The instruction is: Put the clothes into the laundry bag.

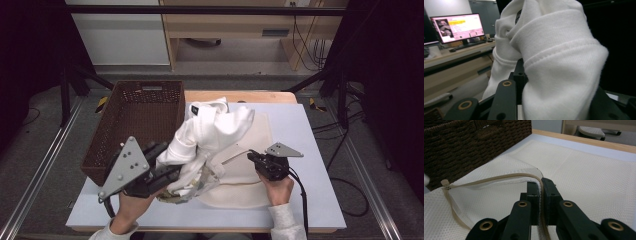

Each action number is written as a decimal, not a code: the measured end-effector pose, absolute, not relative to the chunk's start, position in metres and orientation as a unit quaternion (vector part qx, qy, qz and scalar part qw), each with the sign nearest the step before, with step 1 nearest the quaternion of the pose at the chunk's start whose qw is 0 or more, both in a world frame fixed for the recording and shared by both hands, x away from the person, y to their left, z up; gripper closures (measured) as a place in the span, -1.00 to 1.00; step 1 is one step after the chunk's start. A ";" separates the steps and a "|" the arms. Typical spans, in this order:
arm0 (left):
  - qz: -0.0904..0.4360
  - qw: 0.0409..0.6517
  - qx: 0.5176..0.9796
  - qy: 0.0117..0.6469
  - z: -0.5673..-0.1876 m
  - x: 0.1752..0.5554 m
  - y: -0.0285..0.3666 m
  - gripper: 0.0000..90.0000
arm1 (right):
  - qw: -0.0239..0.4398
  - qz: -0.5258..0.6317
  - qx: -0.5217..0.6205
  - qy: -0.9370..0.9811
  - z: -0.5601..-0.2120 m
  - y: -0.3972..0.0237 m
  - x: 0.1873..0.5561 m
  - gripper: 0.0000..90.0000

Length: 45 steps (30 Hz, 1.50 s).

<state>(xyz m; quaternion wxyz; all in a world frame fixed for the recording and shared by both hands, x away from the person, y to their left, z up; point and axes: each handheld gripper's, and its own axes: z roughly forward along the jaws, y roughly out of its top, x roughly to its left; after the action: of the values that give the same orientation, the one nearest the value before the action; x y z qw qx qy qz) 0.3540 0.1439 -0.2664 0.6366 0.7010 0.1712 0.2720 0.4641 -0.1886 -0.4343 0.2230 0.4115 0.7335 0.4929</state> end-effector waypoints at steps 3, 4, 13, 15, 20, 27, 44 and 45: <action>0.257 0.630 0.714 0.166 -0.280 0.350 0.138 0.41 | 0.225 0.492 0.412 0.733 -0.435 -0.189 0.465 0.89; 0.250 0.627 0.719 0.166 -0.287 0.350 0.135 0.41 | 0.226 0.492 0.414 0.732 -0.435 -0.189 0.465 0.89; 0.191 0.594 0.763 0.168 -0.334 0.360 0.121 0.41 | 0.230 0.495 0.420 0.725 -0.435 -0.189 0.466 0.90; 0.178 0.584 0.774 0.168 -0.346 0.363 0.117 0.41 | 0.230 0.495 0.420 0.725 -0.435 -0.189 0.466 0.90; 0.159 0.552 0.803 0.160 -0.369 0.367 0.108 0.40 | 0.232 0.495 0.421 0.723 -0.435 -0.188 0.466 0.90; 0.132 0.508 0.834 0.171 -0.390 0.378 0.101 0.39 | 0.235 0.495 0.421 0.723 -0.436 -0.187 0.466 0.90; 0.141 0.402 0.883 0.195 -0.436 0.403 0.081 0.19 | 0.233 0.496 0.413 0.728 -0.437 -0.183 0.465 0.90; 0.147 0.397 0.885 0.193 -0.436 0.402 0.078 0.13 | 0.232 0.495 0.414 0.728 -0.438 -0.183 0.465 0.90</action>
<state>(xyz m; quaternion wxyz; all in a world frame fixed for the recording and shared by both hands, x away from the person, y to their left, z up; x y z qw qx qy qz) 0.4024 0.0781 -0.4358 0.3970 0.8851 0.1934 0.1471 0.4646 -0.1831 -0.4378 0.2323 0.4137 0.7283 0.4945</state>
